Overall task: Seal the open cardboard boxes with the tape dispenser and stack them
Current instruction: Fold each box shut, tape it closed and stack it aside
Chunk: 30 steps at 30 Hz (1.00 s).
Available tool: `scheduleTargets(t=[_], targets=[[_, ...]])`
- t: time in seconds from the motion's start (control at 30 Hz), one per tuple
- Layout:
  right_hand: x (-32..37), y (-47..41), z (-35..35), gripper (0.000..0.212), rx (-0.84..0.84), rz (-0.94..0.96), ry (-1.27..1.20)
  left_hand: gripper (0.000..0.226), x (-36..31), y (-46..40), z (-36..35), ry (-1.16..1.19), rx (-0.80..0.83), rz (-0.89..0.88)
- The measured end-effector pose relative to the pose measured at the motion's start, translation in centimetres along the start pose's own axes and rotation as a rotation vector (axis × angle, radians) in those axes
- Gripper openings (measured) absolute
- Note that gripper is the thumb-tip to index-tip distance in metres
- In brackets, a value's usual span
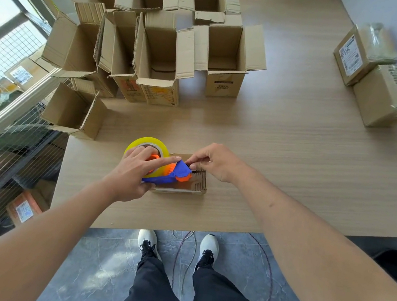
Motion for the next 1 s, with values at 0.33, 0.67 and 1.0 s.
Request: scheduleTargets(t=[0.33,0.67,1.0], targets=[[-0.26,-0.22,-0.47,0.022,-0.035,0.047,-0.008,0.109,0.16,0.02,-0.13,-0.003,-0.001,0.007],[0.16,-0.36,-0.68,0.034,-0.038,0.013,-0.009,0.106,0.12,0.00,-0.12,-0.004,0.010,0.028],[0.58,-0.23,-0.48,0.011,-0.131,0.062,0.028,0.109,-0.02,0.06,-0.08,-0.014,-0.005,0.033]])
Point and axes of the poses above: each hand's wrist, its own y-axis away from the middle knuckle, its own z-axis out of the back of the hand, x = y × z, the point moved 6 cm from there along -y, towards the middle knuckle, and after that the axes turned 4 degrees about -z, right-handed, at the moved point
